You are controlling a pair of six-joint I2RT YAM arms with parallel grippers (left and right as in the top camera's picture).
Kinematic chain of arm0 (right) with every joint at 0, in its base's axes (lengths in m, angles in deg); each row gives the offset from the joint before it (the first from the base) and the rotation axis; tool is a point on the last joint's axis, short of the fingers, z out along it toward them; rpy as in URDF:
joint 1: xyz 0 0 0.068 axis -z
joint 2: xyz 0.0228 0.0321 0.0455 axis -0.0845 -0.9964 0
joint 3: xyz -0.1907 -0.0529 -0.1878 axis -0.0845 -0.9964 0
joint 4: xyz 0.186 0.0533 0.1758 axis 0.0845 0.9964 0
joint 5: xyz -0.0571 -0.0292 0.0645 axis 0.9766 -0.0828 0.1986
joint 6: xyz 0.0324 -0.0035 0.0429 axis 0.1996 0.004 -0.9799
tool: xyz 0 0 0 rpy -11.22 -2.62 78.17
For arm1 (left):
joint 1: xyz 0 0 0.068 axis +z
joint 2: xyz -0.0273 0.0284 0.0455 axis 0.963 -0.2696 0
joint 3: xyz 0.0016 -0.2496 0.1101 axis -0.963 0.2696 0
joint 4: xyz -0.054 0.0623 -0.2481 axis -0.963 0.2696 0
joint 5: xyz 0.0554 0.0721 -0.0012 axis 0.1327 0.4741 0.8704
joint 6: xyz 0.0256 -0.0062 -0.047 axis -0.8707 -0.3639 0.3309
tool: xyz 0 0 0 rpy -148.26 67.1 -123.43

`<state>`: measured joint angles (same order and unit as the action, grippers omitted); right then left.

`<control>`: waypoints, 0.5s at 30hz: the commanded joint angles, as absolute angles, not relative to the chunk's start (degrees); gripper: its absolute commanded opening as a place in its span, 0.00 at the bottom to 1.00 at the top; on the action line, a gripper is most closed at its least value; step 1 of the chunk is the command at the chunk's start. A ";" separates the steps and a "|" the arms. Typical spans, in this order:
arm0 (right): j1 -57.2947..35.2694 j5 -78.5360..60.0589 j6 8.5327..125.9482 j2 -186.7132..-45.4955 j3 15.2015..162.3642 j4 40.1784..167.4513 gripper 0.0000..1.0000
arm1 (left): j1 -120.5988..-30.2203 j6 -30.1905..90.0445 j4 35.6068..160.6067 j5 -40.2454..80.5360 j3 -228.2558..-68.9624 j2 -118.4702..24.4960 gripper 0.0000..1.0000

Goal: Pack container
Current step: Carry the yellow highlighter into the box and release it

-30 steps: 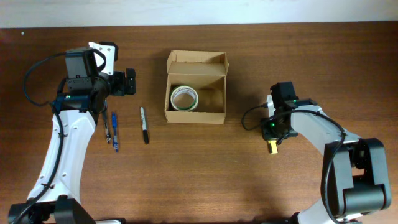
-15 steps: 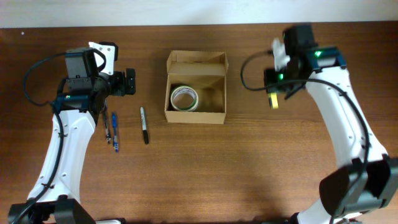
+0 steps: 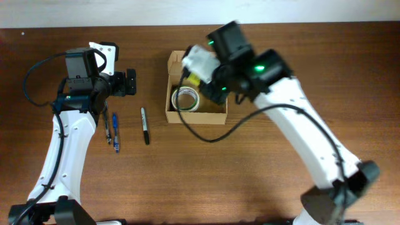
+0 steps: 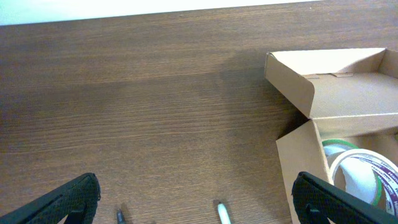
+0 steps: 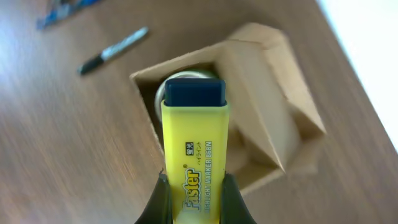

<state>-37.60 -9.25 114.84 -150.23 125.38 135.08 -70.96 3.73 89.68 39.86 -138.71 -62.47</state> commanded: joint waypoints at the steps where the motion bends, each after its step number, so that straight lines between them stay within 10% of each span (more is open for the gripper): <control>1: -38.63 -8.97 125.36 -155.72 125.71 134.43 0.04 | -70.83 2.77 89.68 40.10 -139.49 -62.78 0.99; 15: -38.59 -10.50 128.92 -168.35 125.71 133.66 0.04 | -70.83 2.77 89.68 40.10 -139.49 -62.78 0.99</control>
